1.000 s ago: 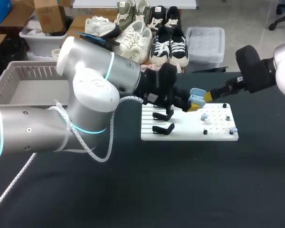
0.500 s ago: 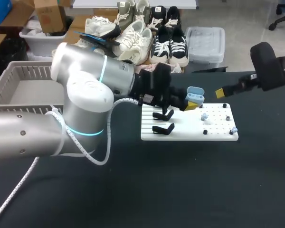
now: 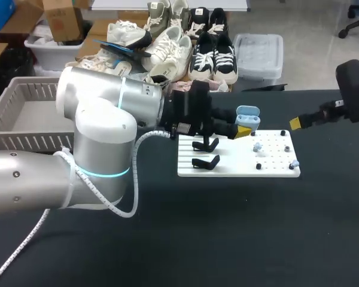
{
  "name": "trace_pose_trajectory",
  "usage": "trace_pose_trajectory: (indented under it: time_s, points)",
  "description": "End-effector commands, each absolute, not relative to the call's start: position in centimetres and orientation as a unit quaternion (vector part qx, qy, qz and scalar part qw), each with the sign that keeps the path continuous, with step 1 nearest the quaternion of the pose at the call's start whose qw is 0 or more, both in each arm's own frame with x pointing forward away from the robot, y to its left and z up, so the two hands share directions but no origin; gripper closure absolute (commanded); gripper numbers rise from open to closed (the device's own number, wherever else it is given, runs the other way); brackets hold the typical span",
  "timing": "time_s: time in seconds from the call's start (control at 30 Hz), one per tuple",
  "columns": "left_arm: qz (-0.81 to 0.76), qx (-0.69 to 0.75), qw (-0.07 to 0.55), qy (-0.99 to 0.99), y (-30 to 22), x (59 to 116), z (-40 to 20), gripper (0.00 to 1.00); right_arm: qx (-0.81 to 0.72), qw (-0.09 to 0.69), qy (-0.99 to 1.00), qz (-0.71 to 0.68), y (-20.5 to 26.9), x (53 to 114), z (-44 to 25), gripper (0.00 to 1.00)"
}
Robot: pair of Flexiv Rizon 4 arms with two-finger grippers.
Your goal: Pick up each earbud case from the left stands, insert the matching earbuds, close the lid, and place the case in the box.
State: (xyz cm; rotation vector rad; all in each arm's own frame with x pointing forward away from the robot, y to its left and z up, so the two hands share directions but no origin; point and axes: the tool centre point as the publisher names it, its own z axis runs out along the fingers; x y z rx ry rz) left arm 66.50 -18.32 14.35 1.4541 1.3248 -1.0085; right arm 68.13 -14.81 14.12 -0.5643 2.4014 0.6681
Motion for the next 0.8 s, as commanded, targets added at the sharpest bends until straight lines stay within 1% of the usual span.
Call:
trace_pose_trajectory:
  time_s: [0.03, 0.47, 0.8]
  points:
    - [-0.407, 0.561, 0.475, 0.542, -18.1, 65.6, 14.2, 1.0, -0.2, 0.29, 0.908, 0.227, -15.5, 67.1, 14.6, 0.0]
    - [-0.398, 0.549, 0.493, 0.545, -17.1, 64.1, 13.5, 1.0, -0.194, 0.281, 0.914, 0.22, -17.0, 66.7, 14.4, 0.0]
    - [-0.379, 0.554, 0.496, 0.551, -16.4, 63.9, 12.3, 1.0, -0.198, 0.273, 0.916, 0.216, -17.2, 67.0, 14.1, 0.0]
